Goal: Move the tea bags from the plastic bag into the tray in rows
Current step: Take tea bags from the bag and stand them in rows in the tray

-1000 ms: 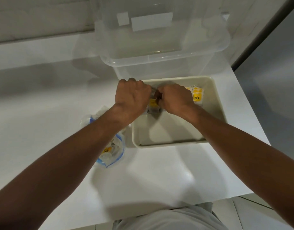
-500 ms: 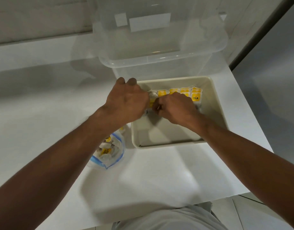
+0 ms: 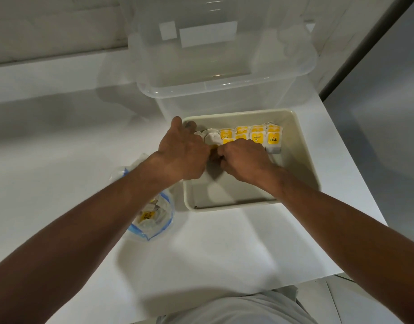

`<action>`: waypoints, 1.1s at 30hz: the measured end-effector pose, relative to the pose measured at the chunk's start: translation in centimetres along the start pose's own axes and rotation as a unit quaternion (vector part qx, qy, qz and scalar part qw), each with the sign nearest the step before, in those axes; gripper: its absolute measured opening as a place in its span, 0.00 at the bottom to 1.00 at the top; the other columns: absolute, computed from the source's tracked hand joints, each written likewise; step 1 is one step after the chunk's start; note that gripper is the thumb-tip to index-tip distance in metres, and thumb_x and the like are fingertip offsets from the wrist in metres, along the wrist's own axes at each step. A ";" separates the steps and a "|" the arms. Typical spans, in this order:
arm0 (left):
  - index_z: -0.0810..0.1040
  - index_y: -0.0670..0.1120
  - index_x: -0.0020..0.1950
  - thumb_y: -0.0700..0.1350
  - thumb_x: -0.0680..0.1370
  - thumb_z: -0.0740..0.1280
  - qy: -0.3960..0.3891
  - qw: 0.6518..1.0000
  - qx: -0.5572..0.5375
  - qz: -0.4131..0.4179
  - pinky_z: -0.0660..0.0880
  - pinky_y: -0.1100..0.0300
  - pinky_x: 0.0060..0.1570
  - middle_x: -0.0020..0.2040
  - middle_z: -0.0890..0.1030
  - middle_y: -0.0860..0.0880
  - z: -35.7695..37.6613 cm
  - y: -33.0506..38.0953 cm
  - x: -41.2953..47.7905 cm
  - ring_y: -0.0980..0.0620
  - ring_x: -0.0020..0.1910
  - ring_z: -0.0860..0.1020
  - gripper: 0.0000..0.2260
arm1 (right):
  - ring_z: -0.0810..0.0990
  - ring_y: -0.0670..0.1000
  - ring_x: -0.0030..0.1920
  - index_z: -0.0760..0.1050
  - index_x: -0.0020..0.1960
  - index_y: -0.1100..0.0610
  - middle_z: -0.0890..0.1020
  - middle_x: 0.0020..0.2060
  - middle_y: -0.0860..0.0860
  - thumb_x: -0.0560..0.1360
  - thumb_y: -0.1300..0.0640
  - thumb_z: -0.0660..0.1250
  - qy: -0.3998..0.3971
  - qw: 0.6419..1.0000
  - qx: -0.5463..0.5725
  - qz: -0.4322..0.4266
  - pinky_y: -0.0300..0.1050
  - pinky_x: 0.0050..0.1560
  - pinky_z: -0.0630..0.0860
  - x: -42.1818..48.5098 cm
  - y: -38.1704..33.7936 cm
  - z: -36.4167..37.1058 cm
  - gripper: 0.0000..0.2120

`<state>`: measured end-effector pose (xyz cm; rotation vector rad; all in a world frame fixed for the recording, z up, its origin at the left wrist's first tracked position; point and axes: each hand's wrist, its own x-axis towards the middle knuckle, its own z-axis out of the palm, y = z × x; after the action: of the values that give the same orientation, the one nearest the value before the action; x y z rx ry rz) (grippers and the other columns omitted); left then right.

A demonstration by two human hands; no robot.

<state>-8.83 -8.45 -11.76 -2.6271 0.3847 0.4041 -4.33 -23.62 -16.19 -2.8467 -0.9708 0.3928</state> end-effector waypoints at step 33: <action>0.83 0.58 0.54 0.55 0.74 0.73 0.143 0.815 -0.561 -0.021 0.76 0.60 0.46 0.47 0.83 0.60 1.2 -2.7 -4.5 0.59 0.45 0.80 0.09 | 0.81 0.43 0.40 0.78 0.56 0.47 0.82 0.42 0.40 0.73 0.41 0.71 0.028 0.962 0.271 -0.022 0.52 0.49 0.78 -3.1 -0.8 -2.7 0.15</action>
<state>-12.37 -4.62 -10.20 -3.8822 0.1849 0.2387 -6.46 -24.93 -12.79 -2.3228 -0.7675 0.4830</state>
